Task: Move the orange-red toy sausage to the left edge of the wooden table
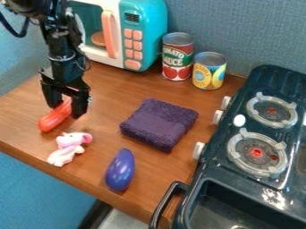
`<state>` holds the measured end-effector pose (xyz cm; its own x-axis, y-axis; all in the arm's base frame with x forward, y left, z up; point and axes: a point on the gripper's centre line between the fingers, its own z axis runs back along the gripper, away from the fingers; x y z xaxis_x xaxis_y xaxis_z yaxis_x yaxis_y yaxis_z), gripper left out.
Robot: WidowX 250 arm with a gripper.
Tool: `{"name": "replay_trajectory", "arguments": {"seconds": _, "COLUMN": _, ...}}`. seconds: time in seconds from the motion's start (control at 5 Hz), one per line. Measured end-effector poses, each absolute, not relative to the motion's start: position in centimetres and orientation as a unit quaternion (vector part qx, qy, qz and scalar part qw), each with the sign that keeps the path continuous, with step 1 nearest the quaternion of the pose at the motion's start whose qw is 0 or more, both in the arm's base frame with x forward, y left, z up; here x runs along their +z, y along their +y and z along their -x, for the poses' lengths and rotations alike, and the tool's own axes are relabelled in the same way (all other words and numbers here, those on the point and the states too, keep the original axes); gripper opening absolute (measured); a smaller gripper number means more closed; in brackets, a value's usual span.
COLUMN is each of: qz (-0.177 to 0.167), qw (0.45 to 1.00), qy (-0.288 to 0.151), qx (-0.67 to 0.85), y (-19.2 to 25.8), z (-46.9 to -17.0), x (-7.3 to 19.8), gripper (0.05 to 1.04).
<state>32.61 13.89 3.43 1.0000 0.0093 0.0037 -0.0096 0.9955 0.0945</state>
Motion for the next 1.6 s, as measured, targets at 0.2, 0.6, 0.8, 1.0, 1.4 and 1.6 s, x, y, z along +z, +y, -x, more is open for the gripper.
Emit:
{"name": "replay_trajectory", "arguments": {"seconds": 0.2, "qz": -0.056, "qw": 0.998, "qy": 0.026, "qx": 0.012, "y": 13.9, "z": -32.9, "x": 2.0, "gripper": 1.009}}
{"name": "replay_trajectory", "arguments": {"seconds": 0.6, "qz": -0.068, "qw": 0.997, "qy": 0.031, "qx": 0.024, "y": 14.4, "z": -33.6, "x": 1.9, "gripper": 0.680}}
{"name": "replay_trajectory", "arguments": {"seconds": 0.8, "qz": -0.063, "qw": 0.997, "qy": 0.031, "qx": 0.021, "y": 14.3, "z": -33.5, "x": 1.8, "gripper": 0.562}}
{"name": "replay_trajectory", "arguments": {"seconds": 1.0, "qz": -0.043, "qw": 0.998, "qy": 0.055, "qx": -0.008, "y": 13.7, "z": -32.5, "x": 2.6, "gripper": 0.562}}
{"name": "replay_trajectory", "arguments": {"seconds": 1.4, "qz": -0.048, "qw": 0.998, "qy": 0.002, "qx": 0.029, "y": 18.9, "z": -28.5, "x": 8.0, "gripper": 0.562}}
{"name": "replay_trajectory", "arguments": {"seconds": 1.6, "qz": -0.051, "qw": 0.997, "qy": 0.017, "qx": 0.057, "y": 22.2, "z": -27.7, "x": 7.4, "gripper": 0.562}}
